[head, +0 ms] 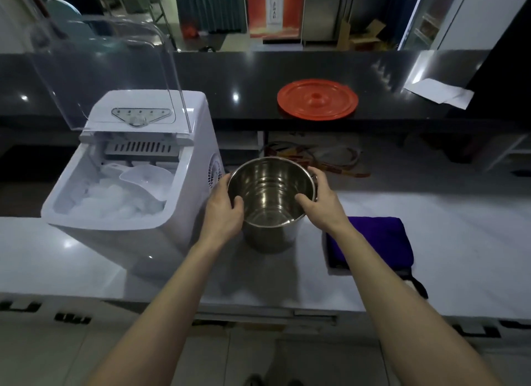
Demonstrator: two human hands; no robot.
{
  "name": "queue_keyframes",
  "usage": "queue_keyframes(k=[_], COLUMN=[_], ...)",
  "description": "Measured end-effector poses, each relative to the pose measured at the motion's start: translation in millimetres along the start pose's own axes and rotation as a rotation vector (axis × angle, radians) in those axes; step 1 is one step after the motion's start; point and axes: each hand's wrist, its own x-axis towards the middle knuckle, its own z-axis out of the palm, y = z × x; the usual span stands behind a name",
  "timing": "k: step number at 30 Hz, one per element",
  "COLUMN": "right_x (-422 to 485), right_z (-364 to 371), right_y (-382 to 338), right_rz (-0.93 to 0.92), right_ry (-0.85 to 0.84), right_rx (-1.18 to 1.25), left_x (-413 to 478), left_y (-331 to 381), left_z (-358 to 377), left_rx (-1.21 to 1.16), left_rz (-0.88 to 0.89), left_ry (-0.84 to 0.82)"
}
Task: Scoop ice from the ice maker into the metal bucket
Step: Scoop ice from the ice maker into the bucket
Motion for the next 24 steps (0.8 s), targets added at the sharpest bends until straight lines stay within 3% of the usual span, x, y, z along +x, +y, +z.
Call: queue_keyframes(k=[6,24], right_x=[0,-79], right_z=[11,27], right_y=[-1,4], right_rz=[0.057,0.016], right_ry=[0.028,0.112], right_rx=[0.043,0.118], left_x=[-7,-66], left_y=[8,-5], left_z=[8,-10], left_rx=[-0.166,-0.130], left_rz=[-0.155,-0.124], left_ry=[0.008,0.025])
